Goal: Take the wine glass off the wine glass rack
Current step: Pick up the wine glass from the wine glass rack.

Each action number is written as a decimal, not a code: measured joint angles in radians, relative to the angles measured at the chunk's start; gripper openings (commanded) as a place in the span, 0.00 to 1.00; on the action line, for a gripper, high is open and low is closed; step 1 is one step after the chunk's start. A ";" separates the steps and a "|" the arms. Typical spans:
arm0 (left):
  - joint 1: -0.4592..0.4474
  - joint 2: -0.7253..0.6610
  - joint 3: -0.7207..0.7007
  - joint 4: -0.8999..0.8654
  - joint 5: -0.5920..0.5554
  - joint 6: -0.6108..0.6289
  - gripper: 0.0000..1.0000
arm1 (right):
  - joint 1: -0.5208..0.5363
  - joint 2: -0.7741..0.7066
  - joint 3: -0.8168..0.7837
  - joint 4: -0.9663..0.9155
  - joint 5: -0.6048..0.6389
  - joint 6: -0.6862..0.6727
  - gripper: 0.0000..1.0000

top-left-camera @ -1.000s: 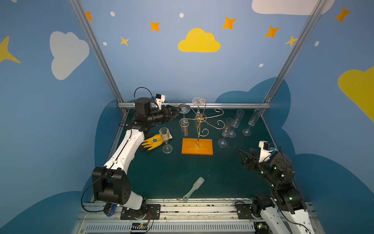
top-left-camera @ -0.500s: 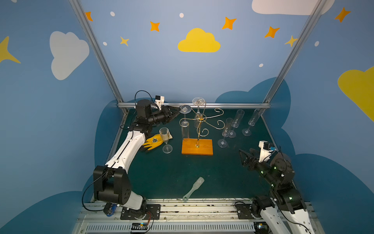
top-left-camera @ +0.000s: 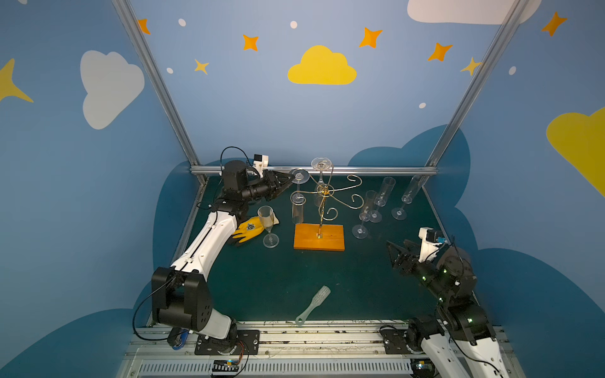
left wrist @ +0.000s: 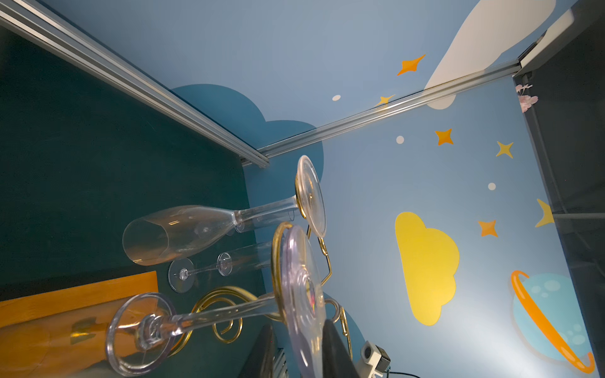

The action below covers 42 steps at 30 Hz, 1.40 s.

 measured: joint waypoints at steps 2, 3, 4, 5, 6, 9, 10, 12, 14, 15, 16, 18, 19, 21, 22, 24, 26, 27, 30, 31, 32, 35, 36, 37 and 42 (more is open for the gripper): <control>-0.002 0.000 0.000 0.000 0.000 -0.005 0.22 | 0.000 0.000 0.000 0.000 0.000 0.000 0.78; -0.002 0.000 0.000 0.000 0.000 -0.006 0.21 | 0.000 0.000 0.000 0.000 0.000 0.000 0.78; -0.002 0.000 0.000 0.000 0.000 -0.007 0.20 | 0.000 0.000 0.000 0.000 0.000 0.000 0.78; -0.002 0.000 0.000 0.000 0.000 -0.008 0.18 | 0.000 0.000 0.000 0.000 0.000 0.000 0.78; -0.002 0.000 0.000 0.000 0.000 -0.008 0.18 | 0.000 0.000 0.000 0.000 0.000 -0.001 0.78; -0.002 0.000 0.000 0.000 0.000 -0.011 0.13 | 0.000 0.001 0.000 0.000 0.000 -0.001 0.78; -0.002 0.000 0.000 0.000 0.000 -0.012 0.11 | 0.000 0.001 0.000 0.000 0.000 -0.001 0.78; -0.002 -0.001 0.000 0.003 0.000 -0.018 0.08 | 0.000 0.001 0.000 0.000 0.000 -0.001 0.78; -0.003 -0.005 0.000 0.015 -0.003 -0.017 0.06 | 0.000 0.001 0.001 -0.001 0.000 0.000 0.78; -0.003 -0.006 0.000 0.014 -0.002 -0.021 0.05 | 0.000 0.001 0.002 -0.001 0.000 0.000 0.78; -0.003 -0.008 0.000 0.010 -0.001 -0.025 0.04 | 0.000 0.001 0.003 -0.002 0.000 0.000 0.78; -0.003 -0.008 0.000 0.010 -0.004 -0.028 0.03 | 0.000 0.001 0.006 -0.003 0.000 0.000 0.78; -0.003 -0.008 -0.002 0.010 -0.005 -0.032 0.03 | 0.000 0.001 0.009 -0.003 0.000 0.000 0.78; -0.005 -0.014 -0.011 0.018 -0.009 -0.041 0.03 | 0.001 0.001 0.011 -0.003 0.000 0.000 0.78; -0.005 -0.019 -0.020 0.025 -0.011 -0.051 0.03 | 0.001 0.001 0.011 -0.004 0.000 0.000 0.78; -0.006 -0.029 -0.039 0.048 -0.019 -0.077 0.03 | 0.001 0.002 0.011 -0.005 0.000 0.000 0.78; -0.007 -0.037 -0.056 0.077 -0.030 -0.110 0.03 | 0.001 0.002 0.011 -0.007 0.000 0.000 0.78; -0.007 -0.038 -0.059 0.086 -0.035 -0.122 0.03 | 0.001 0.002 0.011 -0.007 0.000 0.000 0.78; -0.007 -0.038 -0.059 0.108 -0.053 -0.149 0.03 | 0.001 0.002 0.011 -0.007 0.000 0.000 0.78; -0.007 -0.038 -0.056 0.111 -0.059 -0.154 0.03 | 0.001 0.002 0.011 -0.007 0.000 0.000 0.78; -0.007 -0.038 -0.054 0.115 -0.064 -0.160 0.03 | 0.001 0.002 0.011 -0.007 0.001 0.000 0.78; -0.007 -0.037 -0.036 0.119 -0.074 -0.169 0.03 | 0.001 0.002 0.011 -0.007 0.002 0.000 0.78; -0.007 -0.035 -0.027 0.121 -0.075 -0.171 0.03 | 0.001 0.003 0.011 -0.007 0.002 0.000 0.78; -0.007 -0.032 -0.014 0.122 -0.076 -0.172 0.03 | 0.001 0.005 0.011 -0.007 0.002 0.000 0.78; -0.011 -0.006 0.040 0.137 -0.074 -0.185 0.03 | 0.001 0.014 0.011 -0.007 0.002 -0.001 0.78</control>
